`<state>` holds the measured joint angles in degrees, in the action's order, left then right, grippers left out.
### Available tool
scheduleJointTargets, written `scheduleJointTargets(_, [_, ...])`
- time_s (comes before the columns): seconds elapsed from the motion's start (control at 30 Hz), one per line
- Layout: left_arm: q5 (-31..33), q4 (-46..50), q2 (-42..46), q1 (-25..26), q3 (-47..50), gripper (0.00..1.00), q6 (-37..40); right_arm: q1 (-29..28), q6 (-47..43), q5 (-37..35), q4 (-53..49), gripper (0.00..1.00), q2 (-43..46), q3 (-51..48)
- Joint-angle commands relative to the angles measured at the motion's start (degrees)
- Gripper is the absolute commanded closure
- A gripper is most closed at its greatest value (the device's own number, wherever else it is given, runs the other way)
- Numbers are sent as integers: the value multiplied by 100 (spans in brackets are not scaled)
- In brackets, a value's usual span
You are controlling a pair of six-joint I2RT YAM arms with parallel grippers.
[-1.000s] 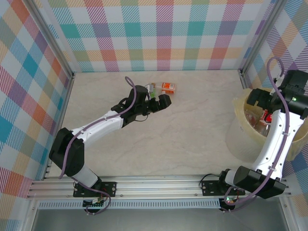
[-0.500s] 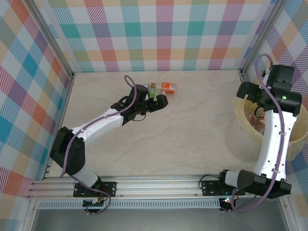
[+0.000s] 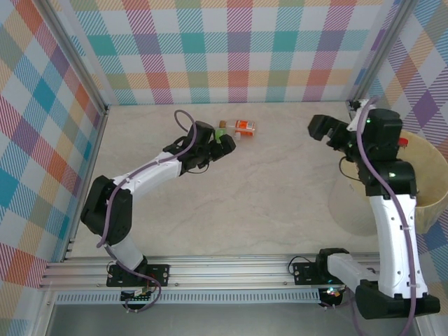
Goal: Put the plastic bottles in the bin
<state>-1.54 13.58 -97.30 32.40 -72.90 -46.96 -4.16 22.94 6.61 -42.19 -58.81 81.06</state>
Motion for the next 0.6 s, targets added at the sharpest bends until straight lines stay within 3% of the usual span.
scheduleJointTargets(0.0, [361, 653, -314, -158, -468, 0, -484, -609, 658, 671, 1147, 0, -262, -305])
scheduleJointTargets(0.2, [737, 1418, -1156, -337, -1390, 0, -1174, -1663, 552, 155, 1233, 0, -834, -294])
scheduleJointTargets(0.57, [1116, 1902, -2795, -533, -3450, 0, -2264, -1882, 600, -94, 1280, 0, -709, -485])
